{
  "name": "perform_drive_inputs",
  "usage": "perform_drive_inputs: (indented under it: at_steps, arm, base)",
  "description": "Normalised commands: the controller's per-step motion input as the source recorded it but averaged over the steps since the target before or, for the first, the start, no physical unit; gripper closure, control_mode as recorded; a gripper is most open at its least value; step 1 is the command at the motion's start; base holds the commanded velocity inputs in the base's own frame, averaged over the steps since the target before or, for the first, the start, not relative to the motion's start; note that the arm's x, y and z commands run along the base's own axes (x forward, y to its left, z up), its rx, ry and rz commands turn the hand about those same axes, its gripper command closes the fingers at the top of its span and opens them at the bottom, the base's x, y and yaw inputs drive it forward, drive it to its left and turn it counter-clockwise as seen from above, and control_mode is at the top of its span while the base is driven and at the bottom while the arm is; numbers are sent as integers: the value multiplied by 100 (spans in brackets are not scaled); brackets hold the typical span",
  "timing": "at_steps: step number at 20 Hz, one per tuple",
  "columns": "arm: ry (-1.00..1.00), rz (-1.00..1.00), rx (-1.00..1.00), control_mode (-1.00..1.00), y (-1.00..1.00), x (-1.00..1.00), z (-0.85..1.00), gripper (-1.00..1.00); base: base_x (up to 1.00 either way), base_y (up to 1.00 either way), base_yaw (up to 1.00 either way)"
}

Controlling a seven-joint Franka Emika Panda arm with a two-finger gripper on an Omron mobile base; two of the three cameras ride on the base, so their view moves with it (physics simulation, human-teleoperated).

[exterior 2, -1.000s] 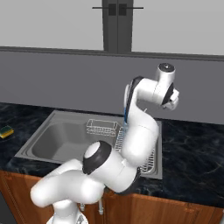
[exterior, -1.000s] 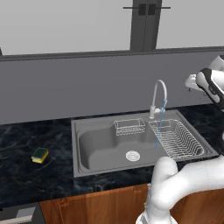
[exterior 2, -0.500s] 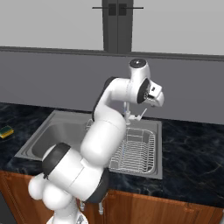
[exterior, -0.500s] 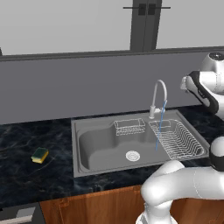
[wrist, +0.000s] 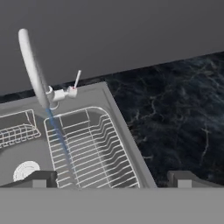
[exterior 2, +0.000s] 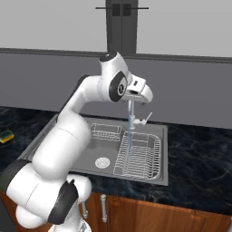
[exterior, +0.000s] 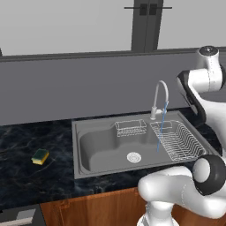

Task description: Soak the sponge with water for a few seconds and then drop it inside the sink.

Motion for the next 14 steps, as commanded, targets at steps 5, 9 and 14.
perform_drive_inputs:
  at_steps: [5, 9, 14]
  arm:
    - [0, 0, 0, -100, 36, -36, 5, -100]
    - [0, 0, 0, -100, 42, -38, 0, -100]
    - [0, 0, 0, -100, 45, -34, 0, -100]
  base:
    - [0, 0, 0]
    - [0, 0, 0]
    - [0, 0, 0]
